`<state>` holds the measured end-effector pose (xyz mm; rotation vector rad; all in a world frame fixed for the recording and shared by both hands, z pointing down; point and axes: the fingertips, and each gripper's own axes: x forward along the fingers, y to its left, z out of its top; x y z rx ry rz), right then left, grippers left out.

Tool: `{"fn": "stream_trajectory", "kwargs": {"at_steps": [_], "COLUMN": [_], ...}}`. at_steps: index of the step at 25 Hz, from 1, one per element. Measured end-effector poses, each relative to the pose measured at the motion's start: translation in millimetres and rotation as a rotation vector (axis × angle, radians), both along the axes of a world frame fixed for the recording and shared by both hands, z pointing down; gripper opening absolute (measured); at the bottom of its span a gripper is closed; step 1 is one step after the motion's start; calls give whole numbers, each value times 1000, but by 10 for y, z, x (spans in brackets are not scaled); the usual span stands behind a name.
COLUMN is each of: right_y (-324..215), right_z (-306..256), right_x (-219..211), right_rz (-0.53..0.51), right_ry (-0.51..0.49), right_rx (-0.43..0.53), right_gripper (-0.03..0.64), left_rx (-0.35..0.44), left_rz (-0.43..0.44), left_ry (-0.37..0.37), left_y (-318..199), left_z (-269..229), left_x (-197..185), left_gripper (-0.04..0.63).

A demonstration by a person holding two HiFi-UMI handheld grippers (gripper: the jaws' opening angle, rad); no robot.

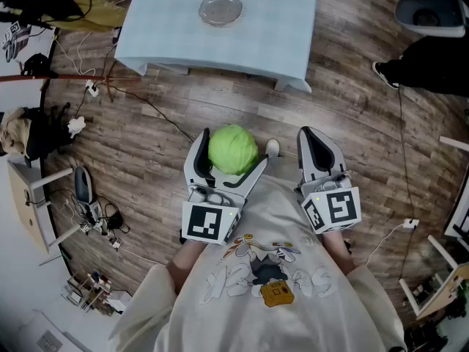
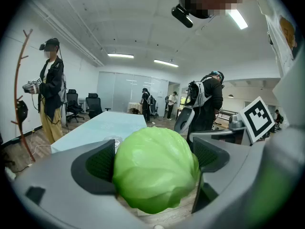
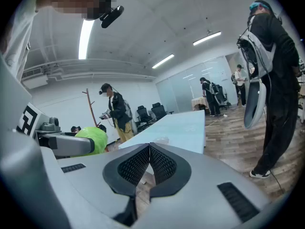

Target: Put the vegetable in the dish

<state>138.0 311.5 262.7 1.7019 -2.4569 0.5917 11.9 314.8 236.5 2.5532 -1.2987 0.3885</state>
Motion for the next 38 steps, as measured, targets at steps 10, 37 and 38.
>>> {"fn": "stream_trajectory", "kwargs": {"at_steps": [10,37,38], "right_y": [482,6,-90], "right_z": [-163,-216,-205], "right_x": [-766,-658,-661], "right_rz": [-32,-107,-103], "right_ry": [-59,-3,1], "right_rx": [-6,50,49], "right_gripper": [23,24,25], "left_rx": [25,77,77], "left_rz": [-55,-98,-93], "left_ry": [74,74,77], "left_y": [443,-216,-320], "left_z": [-105,-112,-104], "left_x": [-781,-481,-480], "left_gripper": [517,517,517]}}
